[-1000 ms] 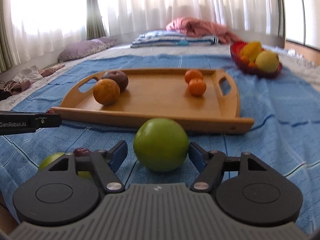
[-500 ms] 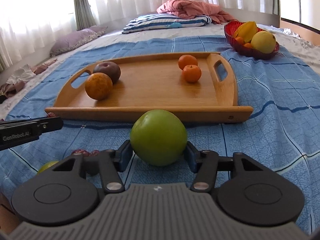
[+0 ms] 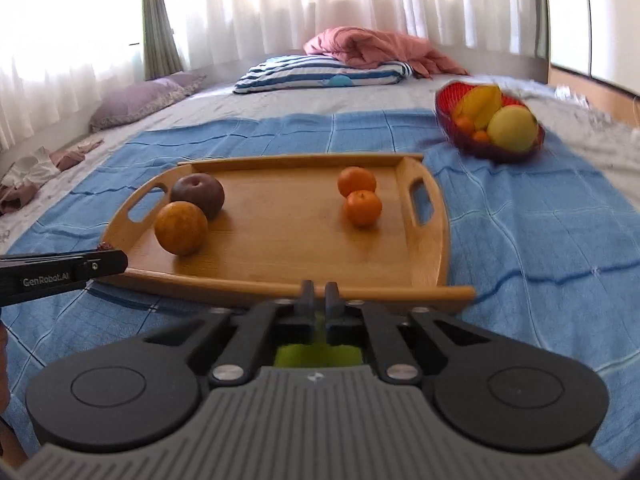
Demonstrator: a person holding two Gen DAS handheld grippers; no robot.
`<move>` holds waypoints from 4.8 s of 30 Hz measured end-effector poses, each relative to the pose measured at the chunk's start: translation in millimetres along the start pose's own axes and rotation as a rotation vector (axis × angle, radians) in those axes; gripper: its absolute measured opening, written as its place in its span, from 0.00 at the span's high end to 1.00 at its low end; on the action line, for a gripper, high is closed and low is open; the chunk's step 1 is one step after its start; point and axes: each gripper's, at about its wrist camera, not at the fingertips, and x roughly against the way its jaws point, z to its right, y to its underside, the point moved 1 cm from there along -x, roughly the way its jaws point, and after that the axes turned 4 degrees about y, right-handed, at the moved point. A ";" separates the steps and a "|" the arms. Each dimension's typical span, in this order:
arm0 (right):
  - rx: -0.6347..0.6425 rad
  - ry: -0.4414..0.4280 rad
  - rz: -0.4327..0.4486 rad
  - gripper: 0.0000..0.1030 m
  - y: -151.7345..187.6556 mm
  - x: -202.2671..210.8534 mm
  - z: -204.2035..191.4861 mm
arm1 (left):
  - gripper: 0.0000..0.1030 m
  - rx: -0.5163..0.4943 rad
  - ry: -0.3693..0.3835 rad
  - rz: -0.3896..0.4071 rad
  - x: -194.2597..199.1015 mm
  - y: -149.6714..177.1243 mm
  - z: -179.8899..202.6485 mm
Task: Organize fruits
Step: 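Hold the date in the left gripper while the right gripper closes on the green apple, then carry the date with the left gripper while the right carries the green apple over the tray, then open the left gripper to drop the date while the right releases the apple on the tray, then withdraw both grippers from the tray toward the remaining apple and dates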
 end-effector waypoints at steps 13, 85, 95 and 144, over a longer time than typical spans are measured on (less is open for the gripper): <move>-0.011 -0.156 0.016 0.27 36.9 18.4 -6.8 | 0.81 0.010 0.005 -0.029 -0.2 16.9 -4.0; 0.027 0.166 -0.208 0.41 -140.7 -210.2 10.2 | 0.81 0.076 -0.059 -0.267 -217.6 -144.2 -21.6; 0.031 0.186 -0.229 0.41 -135.2 -215.4 11.0 | 0.81 0.053 -0.066 -0.274 -222.0 -141.1 -17.0; 0.096 0.067 -0.011 0.03 -118.0 -108.3 -1.2 | 0.03 -0.052 0.005 -0.086 -88.1 -109.7 1.4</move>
